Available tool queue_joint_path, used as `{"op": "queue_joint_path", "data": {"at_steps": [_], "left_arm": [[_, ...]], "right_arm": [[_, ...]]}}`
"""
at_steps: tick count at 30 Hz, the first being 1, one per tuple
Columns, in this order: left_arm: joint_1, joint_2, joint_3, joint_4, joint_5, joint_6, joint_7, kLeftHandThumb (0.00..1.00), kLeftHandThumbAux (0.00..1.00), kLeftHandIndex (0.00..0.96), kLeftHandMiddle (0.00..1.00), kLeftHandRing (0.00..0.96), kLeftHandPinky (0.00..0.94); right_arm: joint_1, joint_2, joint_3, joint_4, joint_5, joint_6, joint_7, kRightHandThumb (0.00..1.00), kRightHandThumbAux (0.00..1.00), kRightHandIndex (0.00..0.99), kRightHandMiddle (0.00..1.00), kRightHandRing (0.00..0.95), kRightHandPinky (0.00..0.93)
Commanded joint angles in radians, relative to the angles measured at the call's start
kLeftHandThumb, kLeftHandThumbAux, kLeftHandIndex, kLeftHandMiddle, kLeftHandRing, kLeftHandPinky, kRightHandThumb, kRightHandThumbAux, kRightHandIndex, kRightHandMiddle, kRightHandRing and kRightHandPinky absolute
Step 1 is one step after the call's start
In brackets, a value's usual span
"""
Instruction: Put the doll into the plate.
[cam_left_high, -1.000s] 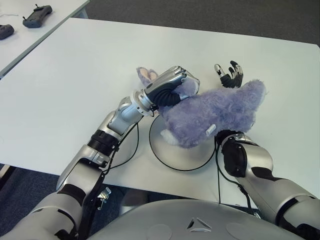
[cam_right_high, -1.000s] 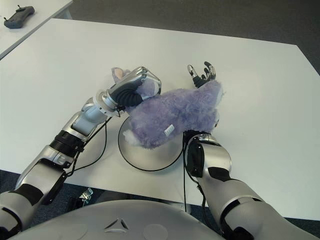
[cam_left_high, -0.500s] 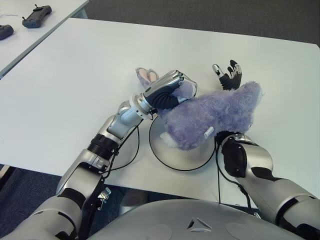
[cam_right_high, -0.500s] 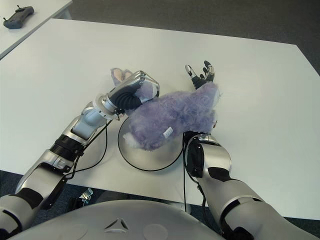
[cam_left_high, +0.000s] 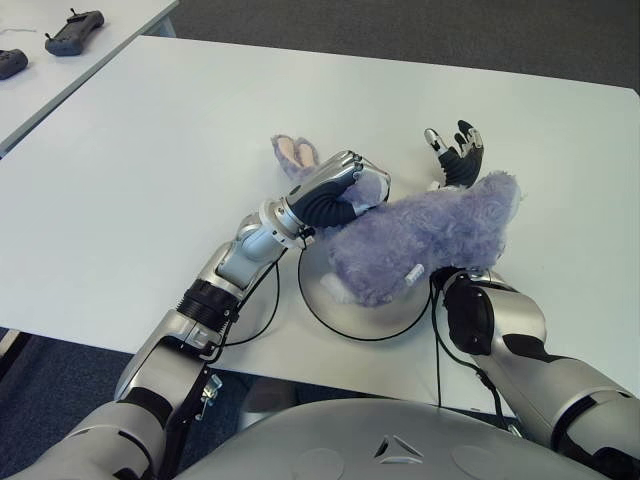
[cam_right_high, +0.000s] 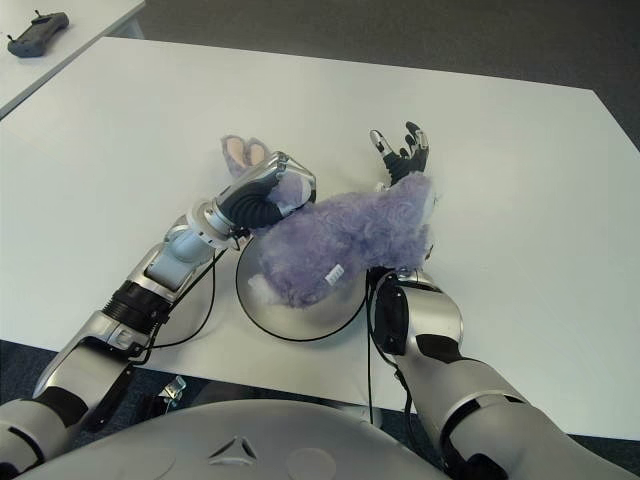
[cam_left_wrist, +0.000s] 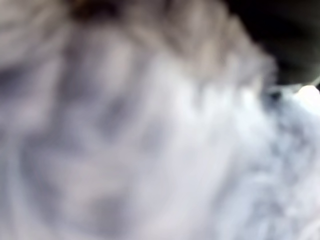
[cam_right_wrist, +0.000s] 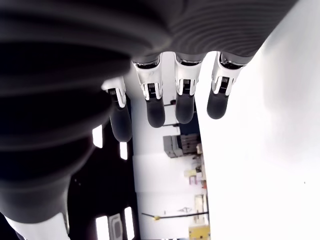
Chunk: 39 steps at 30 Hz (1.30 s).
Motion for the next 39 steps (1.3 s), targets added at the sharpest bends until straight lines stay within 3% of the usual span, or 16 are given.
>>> {"op": "queue_joint_path", "data": {"at_steps": [1, 16, 25, 39], "left_arm": [[0.083, 0.003, 0.004, 0.043, 0.018, 0.085, -0.041, 0.793, 0.692, 0.746, 0.833, 0.828, 0.837], [0.115, 0.009, 0.002, 0.008, -0.014, 0.155, -0.09, 0.785, 0.687, 0.747, 0.834, 0.829, 0.828], [0.158, 0.011, 0.0, -0.022, -0.048, 0.248, -0.133, 0.812, 0.678, 0.751, 0.831, 0.828, 0.841], [0.199, -0.066, -0.003, 0.171, -0.043, 0.22, -0.08, 0.841, 0.661, 0.763, 0.848, 0.848, 0.871]], "right_arm": [[0.293, 0.082, -0.031, 0.161, 0.04, 0.141, 0.014, 0.022, 0.771, 0.207, 0.142, 0.1, 0.11], [0.293, 0.086, -0.042, 0.16, 0.045, 0.133, 0.02, 0.001, 0.798, 0.204, 0.139, 0.095, 0.093], [0.291, 0.087, -0.049, 0.16, 0.052, 0.137, 0.026, 0.0, 0.799, 0.213, 0.132, 0.088, 0.092], [0.292, 0.088, -0.051, 0.159, 0.049, 0.128, 0.035, 0.002, 0.788, 0.215, 0.139, 0.092, 0.09]]}}
